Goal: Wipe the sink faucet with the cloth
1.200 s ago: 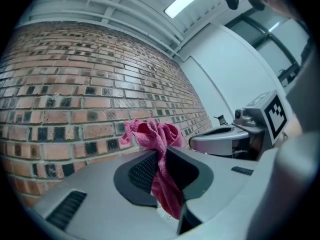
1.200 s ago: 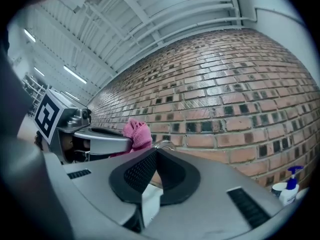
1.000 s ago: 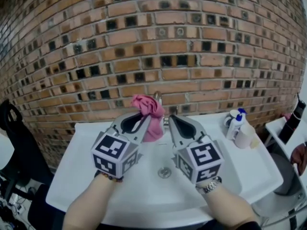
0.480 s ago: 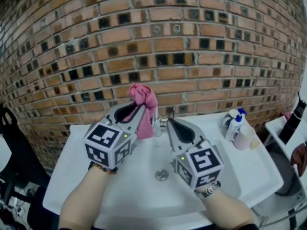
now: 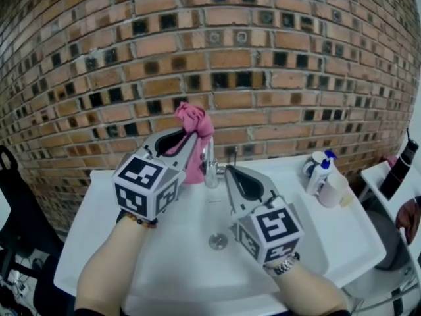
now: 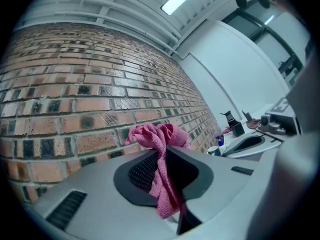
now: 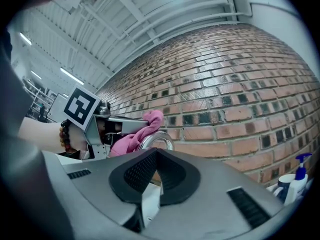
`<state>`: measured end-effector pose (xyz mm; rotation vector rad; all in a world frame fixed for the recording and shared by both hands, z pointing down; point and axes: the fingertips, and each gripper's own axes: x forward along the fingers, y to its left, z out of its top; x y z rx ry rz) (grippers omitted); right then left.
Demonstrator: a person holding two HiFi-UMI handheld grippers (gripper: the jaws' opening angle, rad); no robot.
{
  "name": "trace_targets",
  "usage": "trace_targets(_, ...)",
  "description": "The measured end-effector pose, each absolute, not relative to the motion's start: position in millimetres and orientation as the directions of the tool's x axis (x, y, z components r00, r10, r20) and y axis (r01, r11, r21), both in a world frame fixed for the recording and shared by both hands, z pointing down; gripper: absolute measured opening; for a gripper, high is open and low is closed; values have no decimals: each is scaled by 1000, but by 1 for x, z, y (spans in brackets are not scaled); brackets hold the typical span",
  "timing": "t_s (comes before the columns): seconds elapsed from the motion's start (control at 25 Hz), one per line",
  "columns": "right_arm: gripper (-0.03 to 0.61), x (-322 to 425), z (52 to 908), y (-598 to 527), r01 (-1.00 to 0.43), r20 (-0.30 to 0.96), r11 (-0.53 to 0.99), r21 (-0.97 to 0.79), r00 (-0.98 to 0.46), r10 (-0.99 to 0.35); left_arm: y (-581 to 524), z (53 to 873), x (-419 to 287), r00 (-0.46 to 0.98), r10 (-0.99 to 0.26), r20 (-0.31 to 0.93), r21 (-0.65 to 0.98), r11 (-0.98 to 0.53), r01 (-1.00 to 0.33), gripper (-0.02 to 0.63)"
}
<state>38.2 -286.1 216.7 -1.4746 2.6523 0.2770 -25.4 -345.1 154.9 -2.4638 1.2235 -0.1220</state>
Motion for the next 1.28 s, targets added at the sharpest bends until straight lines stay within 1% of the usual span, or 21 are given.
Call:
trace_targets(0.64,11,39,221,-290,-853,-153,511,105,-522,-839,-388,154,-25,610,-787,-91,-386,-537,-750,49)
trace_targets(0.88,11,37,224,-292,-853,-140,512,105,-522,-841,-411,166,-27,626,-775,-84,-338,-569,-750,48)
trace_targets(1.28,11,40,228,-295,-854,-123,509,105,-519,-846,-434,188,-26,635,-770,-65,-313,-588,-745,46)
